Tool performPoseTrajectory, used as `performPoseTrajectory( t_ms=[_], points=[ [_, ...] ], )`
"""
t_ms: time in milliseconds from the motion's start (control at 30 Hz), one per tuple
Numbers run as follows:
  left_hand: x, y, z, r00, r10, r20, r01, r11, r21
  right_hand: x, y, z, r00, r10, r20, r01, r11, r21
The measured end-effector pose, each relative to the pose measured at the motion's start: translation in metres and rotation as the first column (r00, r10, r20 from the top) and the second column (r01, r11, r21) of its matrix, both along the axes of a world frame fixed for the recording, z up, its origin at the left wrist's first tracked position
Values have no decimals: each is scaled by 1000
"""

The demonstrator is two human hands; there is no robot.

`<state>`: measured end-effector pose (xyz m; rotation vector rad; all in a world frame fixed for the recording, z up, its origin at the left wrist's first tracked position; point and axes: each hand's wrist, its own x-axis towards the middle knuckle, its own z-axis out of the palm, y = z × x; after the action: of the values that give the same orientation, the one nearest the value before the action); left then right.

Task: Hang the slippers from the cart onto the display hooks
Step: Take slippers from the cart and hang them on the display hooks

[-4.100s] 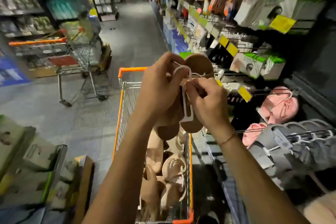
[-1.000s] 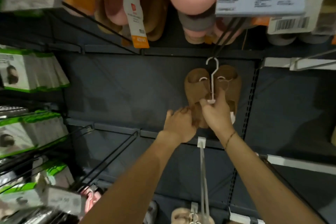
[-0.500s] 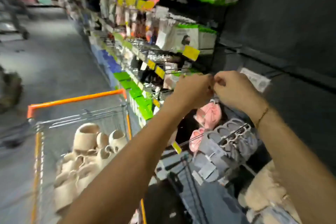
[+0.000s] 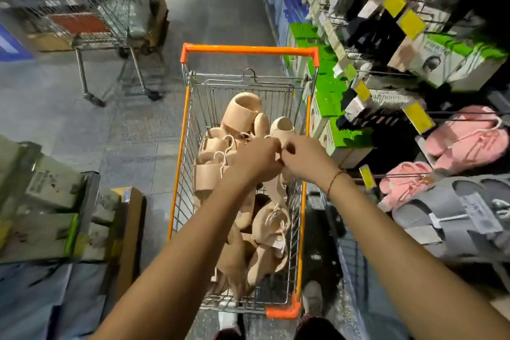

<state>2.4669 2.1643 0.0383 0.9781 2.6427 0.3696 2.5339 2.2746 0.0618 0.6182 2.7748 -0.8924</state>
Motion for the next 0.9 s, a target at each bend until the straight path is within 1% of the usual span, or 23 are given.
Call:
performPoseTrajectory(
  t_ms=[100,133,233,300,367,433,533,567,667,767,800,833,900],
  points=[
    [-30,-3,-47,994,97,41,-97,995,3,-18,3,-41,998,-41,45,42,999,-28],
    [-40,-1,-64,991,122,53,-122,993,-6,-24,6,-57,995,-50,81,54,998,-41],
    [-71,21,-112,988,100,117,-98,995,-30,-36,20,-103,975,-79,206,99,991,-87],
    [-93,41,-139,986,73,151,-64,996,-63,-42,28,-130,970,-107,220,135,984,-117],
    [-111,61,-165,990,86,115,-77,994,-82,-44,35,-150,968,-123,218,155,978,-140],
    [-124,79,-189,995,96,26,-93,991,-99,-48,42,-167,972,-132,197,166,972,-166],
    [-138,96,-216,994,-1,-108,-23,975,-220,-58,52,-185,977,-141,160,170,968,-185],
    [-142,98,-223,990,-15,-140,-19,972,-233,-63,55,-191,977,-154,148,181,965,-192],
    [-153,101,-231,982,9,-189,-40,986,-162,-74,58,-200,978,-176,113,198,955,-222],
    [-155,98,-218,973,-33,-229,6,993,-121,-81,60,-198,980,-179,86,193,959,-205],
    [-156,96,-212,976,-34,-217,17,997,-80,-83,61,-195,979,-191,68,201,960,-193],
    [-157,93,-206,985,-25,-170,22,999,-23,-85,63,-191,977,-211,38,215,960,-178],
    [-157,83,-191,1000,-16,-23,18,993,117,-88,68,-180,966,-255,-52,245,958,-150]
  ],
)
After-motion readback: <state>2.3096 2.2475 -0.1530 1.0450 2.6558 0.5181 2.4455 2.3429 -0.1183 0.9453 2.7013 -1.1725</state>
